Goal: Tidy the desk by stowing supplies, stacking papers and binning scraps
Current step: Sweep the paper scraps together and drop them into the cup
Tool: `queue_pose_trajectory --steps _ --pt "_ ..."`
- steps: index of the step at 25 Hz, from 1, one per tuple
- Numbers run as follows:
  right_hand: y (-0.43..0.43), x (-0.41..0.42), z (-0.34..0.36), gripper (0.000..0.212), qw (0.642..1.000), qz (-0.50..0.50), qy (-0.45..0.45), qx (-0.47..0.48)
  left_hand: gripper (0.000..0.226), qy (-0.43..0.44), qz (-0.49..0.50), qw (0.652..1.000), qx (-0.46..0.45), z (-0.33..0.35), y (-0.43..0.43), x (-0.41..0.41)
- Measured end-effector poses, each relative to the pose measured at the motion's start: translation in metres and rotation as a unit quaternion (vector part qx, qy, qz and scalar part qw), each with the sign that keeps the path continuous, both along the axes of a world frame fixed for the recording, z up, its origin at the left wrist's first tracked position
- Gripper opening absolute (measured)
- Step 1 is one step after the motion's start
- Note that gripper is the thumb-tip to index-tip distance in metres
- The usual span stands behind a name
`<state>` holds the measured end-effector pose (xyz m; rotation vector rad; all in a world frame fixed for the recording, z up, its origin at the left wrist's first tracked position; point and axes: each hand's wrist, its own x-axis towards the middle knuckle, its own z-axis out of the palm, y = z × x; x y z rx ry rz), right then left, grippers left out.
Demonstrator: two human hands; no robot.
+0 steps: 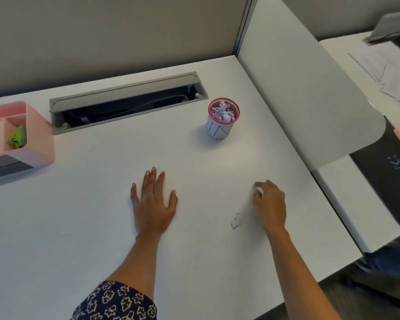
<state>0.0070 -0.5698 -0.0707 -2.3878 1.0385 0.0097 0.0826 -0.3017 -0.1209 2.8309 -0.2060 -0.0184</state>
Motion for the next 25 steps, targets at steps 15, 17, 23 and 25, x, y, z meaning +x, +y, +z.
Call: queue_pose_trajectory --steps 15,17,23,25 --pt "0.123 -0.045 -0.02 0.062 0.998 0.021 0.01 0.057 0.06 -0.014 -0.01 1.0 -0.024 -0.004 0.002 -0.002" --pt "0.134 -0.035 -0.016 0.072 0.996 0.065 0.015 0.056 0.06 -0.016 -0.012 1.0 -0.024 -0.005 0.003 -0.002" --pt "0.129 -0.026 -0.026 0.075 0.968 0.247 -0.026 -0.036 0.059 -0.016 -0.01 1.0 -0.02 -0.005 0.003 -0.002" --pt "0.109 -0.033 -0.034 0.065 0.939 0.317 -0.065 -0.119 0.06 -0.016 -0.01 1.0 -0.022 -0.005 0.004 -0.002"
